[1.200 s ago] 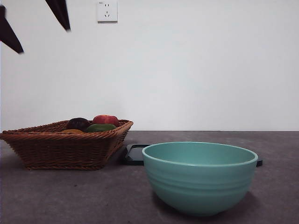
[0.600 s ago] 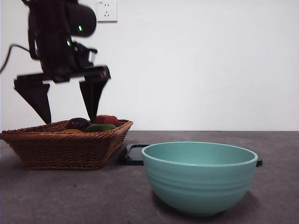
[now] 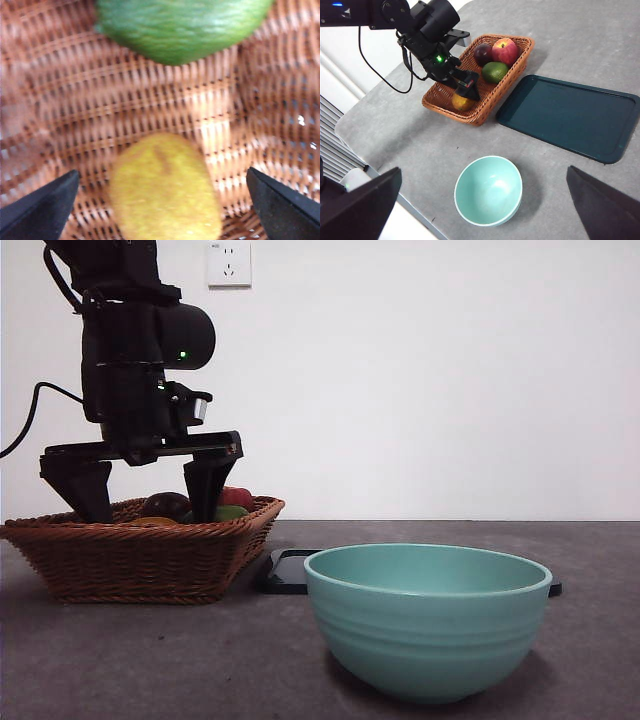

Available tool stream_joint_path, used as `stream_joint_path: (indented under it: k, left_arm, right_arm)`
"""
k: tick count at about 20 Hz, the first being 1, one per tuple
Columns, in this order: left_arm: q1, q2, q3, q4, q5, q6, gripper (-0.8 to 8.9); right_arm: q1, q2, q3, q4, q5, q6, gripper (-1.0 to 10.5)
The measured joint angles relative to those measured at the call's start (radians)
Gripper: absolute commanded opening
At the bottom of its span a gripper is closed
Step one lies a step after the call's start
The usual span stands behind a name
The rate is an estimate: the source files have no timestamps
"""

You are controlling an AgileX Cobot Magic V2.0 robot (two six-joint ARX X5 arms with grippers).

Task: Pick up the wifruite, put it on the bowl, pick up the plate, put it on desk

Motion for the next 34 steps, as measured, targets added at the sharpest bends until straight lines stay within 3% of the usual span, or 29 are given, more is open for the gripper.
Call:
stream_joint_path:
  k: [3,6,10,13,17,22,29,34]
  left_arm:
    - [0.008,0.0,0.0,-0.011,0.0,-0.01,5.14]
    - [0.008,0.0,0.0,-0.013,0.0,-0.011,3.74]
    - [0.008,0.0,0.0,-0.013,0.0,-0.014,3.3]
    - [0.006,0.006,0.0,-0.011,0.001,-0.014,2.45]
    - [0.006,0.006,0.006,-0.027,0.001,-0.014,2.46]
    - [0.007,-0.006,0.082,-0.174,0.0,-0.01,2.46]
    - [-0.04,-0.251,0.097,-0.26,0.03,-0.033,2.46]
    - [-0.153,-0.372,0.098,-0.298,0.055,-0.087,2.46]
  right_arm:
    - [0.0,0.0,0.0,-0.011,0.0,0.0,5.8]
    - [0.0,0.0,0.0,-0.014,0.0,-0.004,5.8]
    - [0.0,0.0,0.0,-0.014,0.0,-0.004,5.8]
    - [0.0,0.0,0.0,-0.015,0.0,-0.005,5.8]
    - [0.0,0.0,0.0,-0.016,0.0,-0.005,5.8]
    - [0.0,0.0,0.016,-0.051,0.006,-0.005,5.8]
    - [0.0,0.0,0.115,-0.201,0.029,-0.031,5.8]
    - [0.0,-0.032,0.17,-0.286,0.051,-0.034,5.8]
